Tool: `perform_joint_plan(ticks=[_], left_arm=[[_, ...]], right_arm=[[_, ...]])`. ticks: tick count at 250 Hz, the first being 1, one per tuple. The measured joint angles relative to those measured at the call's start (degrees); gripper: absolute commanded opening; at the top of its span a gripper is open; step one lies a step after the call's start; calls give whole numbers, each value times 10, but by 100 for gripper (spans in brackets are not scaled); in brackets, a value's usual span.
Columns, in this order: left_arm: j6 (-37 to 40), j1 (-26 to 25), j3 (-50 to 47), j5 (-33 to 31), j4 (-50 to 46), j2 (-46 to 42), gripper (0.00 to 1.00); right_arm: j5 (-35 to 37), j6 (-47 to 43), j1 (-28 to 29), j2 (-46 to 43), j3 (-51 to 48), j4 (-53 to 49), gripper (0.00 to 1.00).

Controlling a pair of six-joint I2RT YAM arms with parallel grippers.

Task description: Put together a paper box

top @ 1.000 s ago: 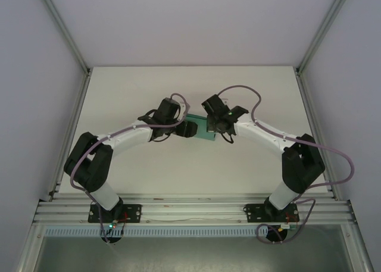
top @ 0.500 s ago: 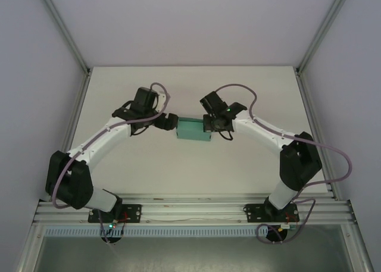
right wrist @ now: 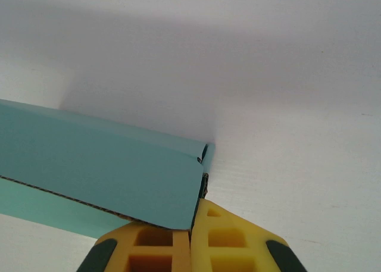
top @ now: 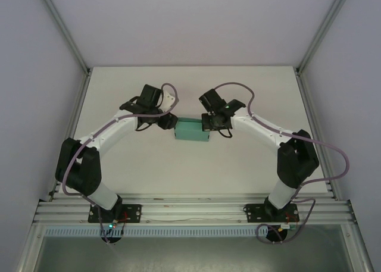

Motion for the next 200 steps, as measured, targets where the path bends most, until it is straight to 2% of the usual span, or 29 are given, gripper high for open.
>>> perform_joint_plan(ticks=[33,45,98,140,158,171,200], left_arm=[[4,0,0,0,0,0,39],[5,0,1,0,0,2,34],[8,0,7,2,0,18,29],[12,0,7,3,1,19,14],[13,0,8,7,1,19,12],[9,-1,9,11,0,19,0],[-32,-5,10,15,0,19,0]], right_arm=[[-2,-4,0,2,2,0,0],[-2,-4,0,2,2,0,0],[-2,-6,0,2,2,0,0],[-4,-6,0,2,2,0,0],[-6,-6,0,3,2,0,0],[-6,-6,0,3,2,0,0],[0,-6,0,4,2,0,0]])
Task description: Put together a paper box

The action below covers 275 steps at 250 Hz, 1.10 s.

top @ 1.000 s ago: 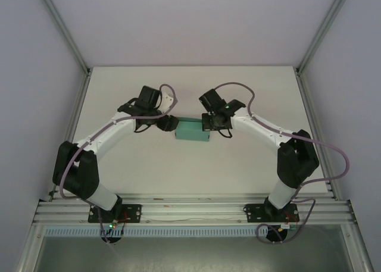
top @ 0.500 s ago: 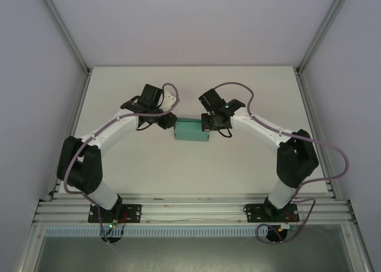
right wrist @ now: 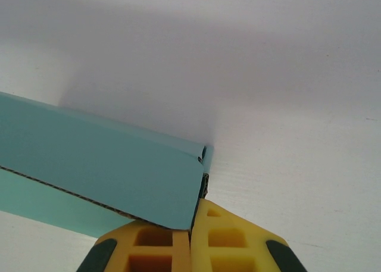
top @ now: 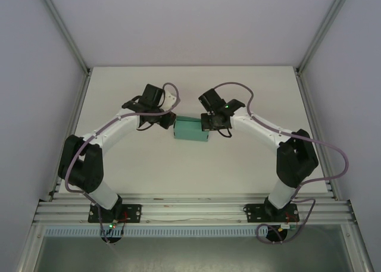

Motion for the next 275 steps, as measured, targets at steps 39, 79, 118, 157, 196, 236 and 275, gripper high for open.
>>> perform_joint_plan(ticks=[39,79,118,157,196,236,275], left_arm=[[-74,-7,9,-8,-19,0,0],[-135,-11,37,-21,-78,1,0],[-177,-12,83,-17,-142,18,0],[-207,-2,125,9,-184,47,0],[-231,7,136,30,-202,59,0],[-236,9,160,40,-236,71,0],[-232,21,202,66,-278,101,0]], right_arm=[[21,5,7,2,-5,7,0],[75,10,33,7,-10,16,0],[121,13,59,7,-20,21,0],[147,15,69,7,-28,30,0],[162,15,76,7,-35,42,0],[167,15,77,7,-36,45,0],[170,15,78,7,-39,50,0]])
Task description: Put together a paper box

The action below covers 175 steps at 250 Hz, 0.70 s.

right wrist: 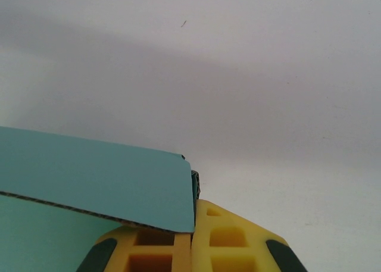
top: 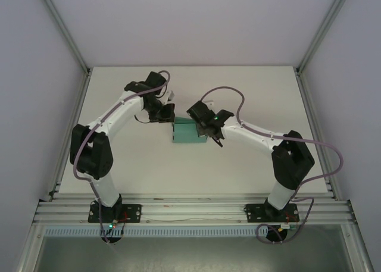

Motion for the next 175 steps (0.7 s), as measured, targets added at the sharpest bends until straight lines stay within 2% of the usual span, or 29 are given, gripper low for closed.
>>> perform_joint_plan(ticks=[57,129,175], left_arm=[[-3,15,4,42,-12,8,0],[-10,46,20,125,-26,30,0],[-16,47,20,135,-28,30,0]], right_arm=[[7,0,3,1,-3,8,0],[22,0,5,2,-10,18,0],[30,0,6,2,-14,23,0]])
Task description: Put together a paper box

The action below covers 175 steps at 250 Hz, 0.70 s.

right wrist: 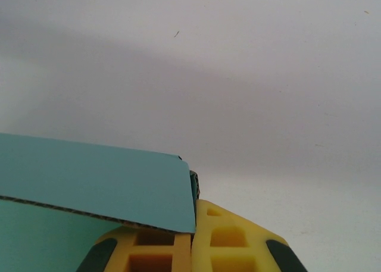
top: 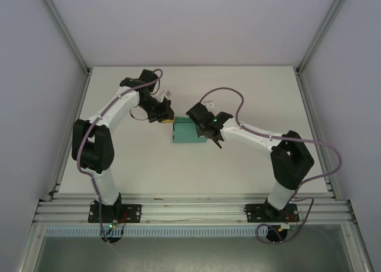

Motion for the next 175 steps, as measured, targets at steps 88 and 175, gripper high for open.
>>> perform_joint_plan(ticks=[88,175], left_arm=[[-3,-45,-116,-103,84,-66,0],[-25,-95,-228,-194,189,-136,0]], right_arm=[[3,0,8,-13,-27,39,0],[0,-11,9,-50,-94,116,0]])
